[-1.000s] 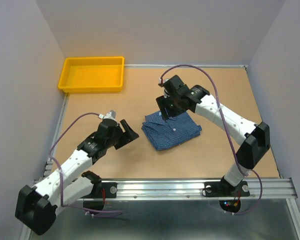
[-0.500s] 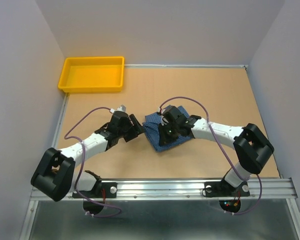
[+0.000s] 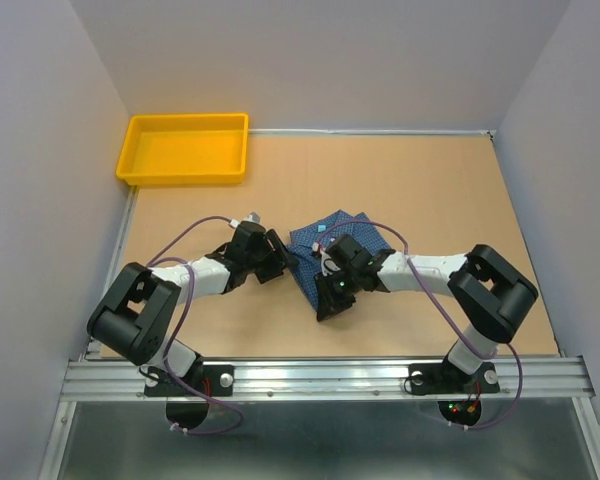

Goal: Fold and stack the long sleeve shirts
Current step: Neatly place the folded shirt to the corner

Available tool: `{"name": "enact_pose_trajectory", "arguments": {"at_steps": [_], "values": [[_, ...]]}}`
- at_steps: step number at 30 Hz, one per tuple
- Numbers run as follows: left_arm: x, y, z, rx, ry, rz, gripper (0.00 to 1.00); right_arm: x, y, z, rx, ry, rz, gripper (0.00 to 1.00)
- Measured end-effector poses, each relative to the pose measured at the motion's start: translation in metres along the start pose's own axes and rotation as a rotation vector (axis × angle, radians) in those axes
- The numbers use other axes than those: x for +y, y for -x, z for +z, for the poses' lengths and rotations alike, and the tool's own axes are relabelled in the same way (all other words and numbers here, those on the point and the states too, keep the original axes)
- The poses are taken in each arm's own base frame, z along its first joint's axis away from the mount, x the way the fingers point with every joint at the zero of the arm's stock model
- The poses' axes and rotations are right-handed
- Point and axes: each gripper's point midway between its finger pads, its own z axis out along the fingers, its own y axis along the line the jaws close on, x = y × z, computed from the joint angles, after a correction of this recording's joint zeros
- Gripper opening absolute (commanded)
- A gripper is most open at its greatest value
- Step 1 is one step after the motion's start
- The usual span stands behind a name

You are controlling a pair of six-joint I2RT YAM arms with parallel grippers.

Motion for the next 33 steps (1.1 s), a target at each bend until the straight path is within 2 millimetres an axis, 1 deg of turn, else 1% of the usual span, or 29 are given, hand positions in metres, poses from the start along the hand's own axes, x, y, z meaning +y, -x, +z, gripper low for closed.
{"name": "enact_pose_trajectory", "arguments": {"at_steps": [4,6,8,9,10,11,13,15,18,21,23,26,29,33], "values": [[-0.008,0.001,0.004,0.005,-0.038,-0.002,0.66,0.001,0.0,-0.001,-0.005,0.009,-0.004,0.25],[-0.012,0.002,0.002,0.003,-0.052,-0.003,0.7,0.002,-0.001,-0.004,-0.01,0.011,-0.006,0.28],[-0.017,0.005,-0.001,-0.012,-0.067,0.0,0.72,0.005,-0.001,-0.011,-0.025,0.006,-0.011,0.32],[-0.02,0.008,-0.004,-0.025,-0.078,0.005,0.73,0.01,0.002,-0.02,-0.046,0.01,-0.017,0.34],[-0.024,0.012,-0.007,-0.042,-0.09,0.013,0.74,0.015,0.007,-0.028,-0.077,0.018,-0.026,0.4],[-0.028,0.016,-0.01,-0.058,-0.104,0.022,0.74,0.021,0.013,-0.036,-0.112,0.03,-0.04,0.42],[-0.035,0.022,-0.014,-0.081,-0.124,0.051,0.74,0.035,0.028,-0.057,-0.199,0.049,-0.061,0.43],[-0.04,0.027,-0.014,-0.089,-0.134,0.076,0.74,0.044,0.043,-0.071,-0.267,0.051,-0.074,0.44],[-0.049,0.038,-0.009,-0.1,-0.137,0.125,0.73,0.045,0.063,-0.078,-0.338,0.018,-0.068,0.44],[-0.052,0.046,-0.004,-0.113,-0.126,0.159,0.72,0.04,0.072,-0.073,-0.354,-0.011,-0.055,0.43],[-0.049,0.05,0.0,-0.123,-0.106,0.177,0.71,0.034,0.074,-0.062,-0.347,-0.029,-0.042,0.43],[-0.038,0.051,0.006,-0.118,-0.068,0.203,0.7,0.027,0.075,-0.047,-0.33,-0.04,-0.025,0.43],[-0.028,0.048,0.014,-0.096,-0.031,0.224,0.68,0.021,0.074,-0.034,-0.322,-0.042,-0.013,0.43],[-0.022,0.046,0.023,-0.071,-0.011,0.248,0.62,0.009,0.062,-0.019,-0.298,-0.049,0.005,0.42]]}}
